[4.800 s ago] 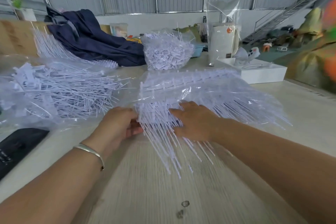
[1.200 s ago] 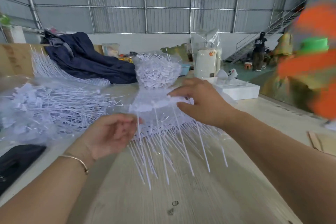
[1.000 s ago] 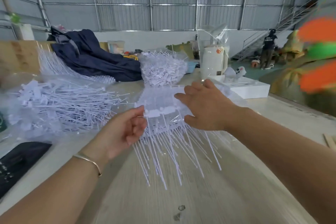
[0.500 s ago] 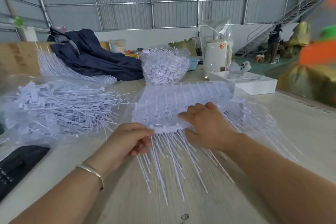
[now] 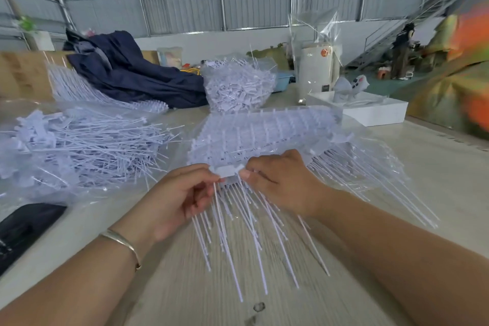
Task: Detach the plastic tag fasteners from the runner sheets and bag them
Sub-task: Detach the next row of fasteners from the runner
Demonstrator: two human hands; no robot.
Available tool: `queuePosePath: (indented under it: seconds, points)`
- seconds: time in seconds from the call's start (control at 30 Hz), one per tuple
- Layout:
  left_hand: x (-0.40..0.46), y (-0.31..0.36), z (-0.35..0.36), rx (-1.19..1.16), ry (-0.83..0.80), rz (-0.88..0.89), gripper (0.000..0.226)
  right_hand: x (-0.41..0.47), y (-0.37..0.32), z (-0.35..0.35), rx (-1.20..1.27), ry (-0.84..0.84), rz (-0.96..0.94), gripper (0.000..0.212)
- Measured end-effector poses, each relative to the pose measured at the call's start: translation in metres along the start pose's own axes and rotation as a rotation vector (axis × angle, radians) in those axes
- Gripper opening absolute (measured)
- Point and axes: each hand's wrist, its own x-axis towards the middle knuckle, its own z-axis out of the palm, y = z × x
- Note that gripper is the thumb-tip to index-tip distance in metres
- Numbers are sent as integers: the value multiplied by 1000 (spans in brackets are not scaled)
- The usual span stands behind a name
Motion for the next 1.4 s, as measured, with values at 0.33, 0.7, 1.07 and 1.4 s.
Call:
queuePosePath:
  seconds: [0.33,0.7,1.07,1.4]
  points:
    - [-1,-1,2,28,-28,-3,23,-2,6,-4,537,9,66,34]
    - [-3,3,-1,-223,-165,-27,20,-6,4,-27,552,-69,-2,48]
    - [-8,5,8,-275,-340,-55,65,-10,-8,-20,839,-213,2,61]
    - [-5,5,12,-208,-249,-130,50,-11,-13,-13,819,-123,13,60]
